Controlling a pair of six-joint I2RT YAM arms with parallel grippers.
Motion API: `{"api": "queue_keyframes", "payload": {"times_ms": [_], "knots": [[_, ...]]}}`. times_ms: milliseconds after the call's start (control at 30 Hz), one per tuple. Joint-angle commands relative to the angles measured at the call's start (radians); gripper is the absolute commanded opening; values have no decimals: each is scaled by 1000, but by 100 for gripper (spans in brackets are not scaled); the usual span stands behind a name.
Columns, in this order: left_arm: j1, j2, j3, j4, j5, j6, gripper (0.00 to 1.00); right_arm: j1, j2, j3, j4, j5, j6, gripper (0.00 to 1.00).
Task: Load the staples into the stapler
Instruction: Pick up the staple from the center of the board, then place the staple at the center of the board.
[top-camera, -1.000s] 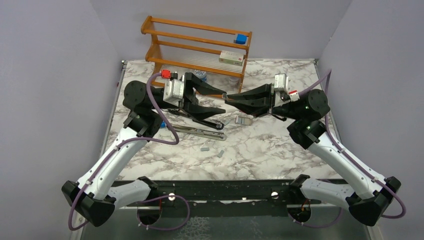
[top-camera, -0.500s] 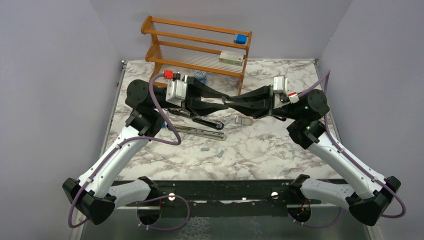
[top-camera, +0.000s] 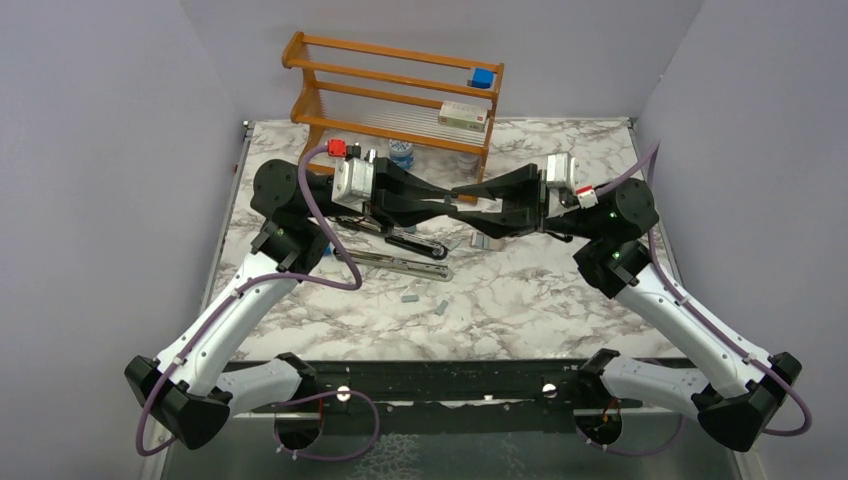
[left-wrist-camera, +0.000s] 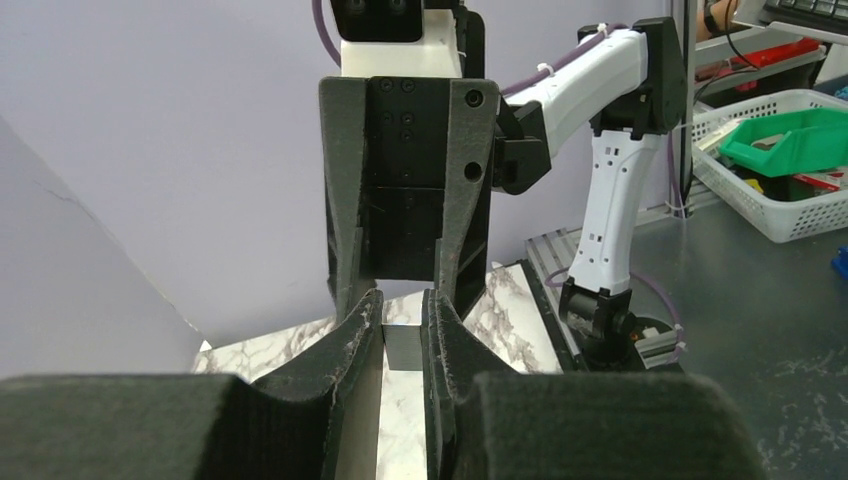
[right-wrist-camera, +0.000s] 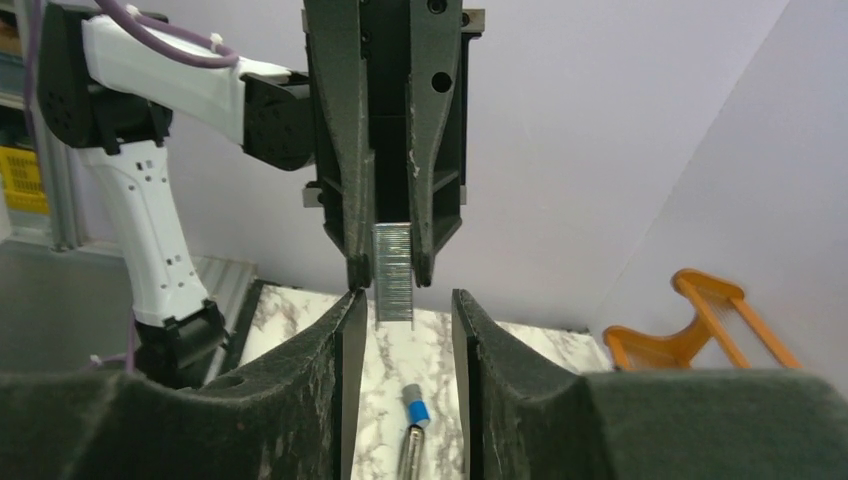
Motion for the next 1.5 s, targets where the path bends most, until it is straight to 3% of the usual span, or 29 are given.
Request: {"api": "queue_keyframes", "payload": {"times_ms": [0,100,233,333,467,533,633,733,867,967,1033,1133,1300,1467], "knots": [[-10,-20,16,34,-13,11,3,-1,-26,-1,-5,59,-33,47],[-9,-20,17,31,-24,18,1,-1,-92,-23,-72,152,-86,55],[-8,-7,32,-48,-49,76,0,-1,-218,-60,-183,351,-153,57],[-9,26,72,-234,-123,198,0,-1,-291,-80,-190,733,-149,58],[-29,113,116,-461,-222,344,0,-2,-212,-8,-324,1387,-81,59],[-63,147,111,-544,-293,419,0,-2,-128,45,-447,1518,-90,60],[-159,206,111,-678,-465,573,0,-84,16,170,-750,1412,54,60],[-238,285,123,-794,-575,670,0,-283,129,255,-907,1067,207,61],[-307,352,100,-832,-657,717,0,-433,175,191,-856,851,286,62],[-367,421,101,-844,-708,748,0,-613,202,119,-811,567,401,62],[-397,482,117,-870,-753,766,0,-700,187,38,-735,466,470,62],[-438,590,167,-935,-823,802,0,-745,147,-48,-673,460,503,62],[-491,772,245,-1046,-933,863,0,-750,92,-64,-728,534,452,62],[-506,865,294,-1108,-924,890,0,-751,40,-74,-763,553,411,62]]}}
